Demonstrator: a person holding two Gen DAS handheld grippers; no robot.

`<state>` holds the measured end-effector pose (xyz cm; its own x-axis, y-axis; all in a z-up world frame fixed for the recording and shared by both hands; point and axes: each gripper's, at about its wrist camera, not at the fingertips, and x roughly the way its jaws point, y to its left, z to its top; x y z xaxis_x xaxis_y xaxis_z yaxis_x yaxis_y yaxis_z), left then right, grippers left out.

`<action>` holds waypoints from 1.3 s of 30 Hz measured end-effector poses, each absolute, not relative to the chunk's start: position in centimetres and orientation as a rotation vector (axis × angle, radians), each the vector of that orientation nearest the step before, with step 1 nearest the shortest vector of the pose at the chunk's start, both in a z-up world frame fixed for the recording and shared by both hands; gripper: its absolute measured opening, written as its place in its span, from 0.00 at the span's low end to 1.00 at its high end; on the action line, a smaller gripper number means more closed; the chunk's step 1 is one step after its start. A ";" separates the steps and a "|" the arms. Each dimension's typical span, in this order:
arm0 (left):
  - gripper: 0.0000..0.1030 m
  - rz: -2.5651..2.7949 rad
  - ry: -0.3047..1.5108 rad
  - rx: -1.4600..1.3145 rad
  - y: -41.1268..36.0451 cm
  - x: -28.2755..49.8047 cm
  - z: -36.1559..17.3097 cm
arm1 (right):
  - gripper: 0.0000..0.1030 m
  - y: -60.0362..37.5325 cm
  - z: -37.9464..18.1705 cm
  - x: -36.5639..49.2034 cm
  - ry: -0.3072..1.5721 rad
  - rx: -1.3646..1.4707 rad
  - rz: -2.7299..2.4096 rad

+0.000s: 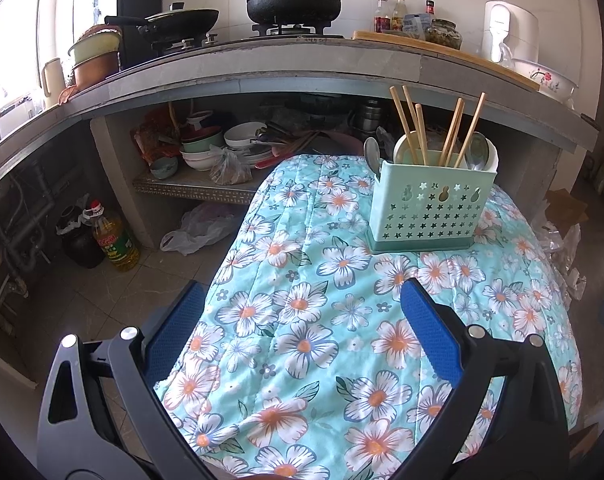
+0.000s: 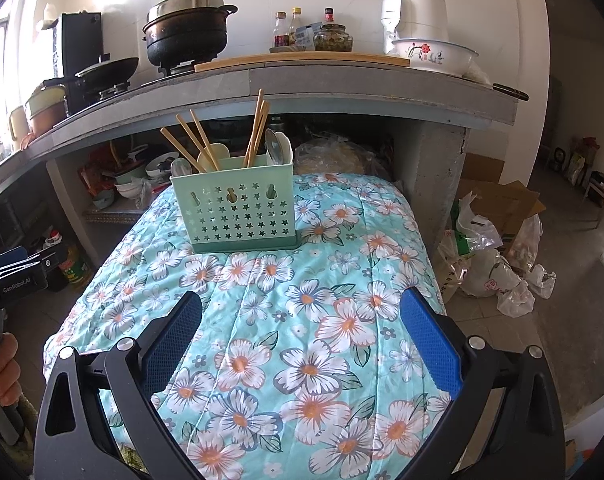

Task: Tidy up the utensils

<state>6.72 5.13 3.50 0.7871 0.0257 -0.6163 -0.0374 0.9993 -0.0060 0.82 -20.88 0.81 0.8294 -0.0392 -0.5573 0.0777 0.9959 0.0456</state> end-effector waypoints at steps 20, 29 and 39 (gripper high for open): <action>0.92 0.031 0.663 -0.018 5.1 6.8 3.7 | 0.94 -21.1 0.9 1.0 0.591 0.072 -0.051; 0.92 0.033 0.662 -0.017 5.2 6.8 3.7 | 0.94 -21.0 0.9 1.0 0.594 0.074 -0.049; 0.92 0.032 0.663 -0.015 5.1 6.8 3.7 | 0.94 -20.9 0.9 1.0 0.595 0.074 -0.045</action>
<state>6.82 5.13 3.69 0.7874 0.0245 -0.6160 -0.0343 0.9994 -0.0041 1.01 -20.93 0.93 0.8273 -0.0205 -0.5614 0.0634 0.9964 0.0571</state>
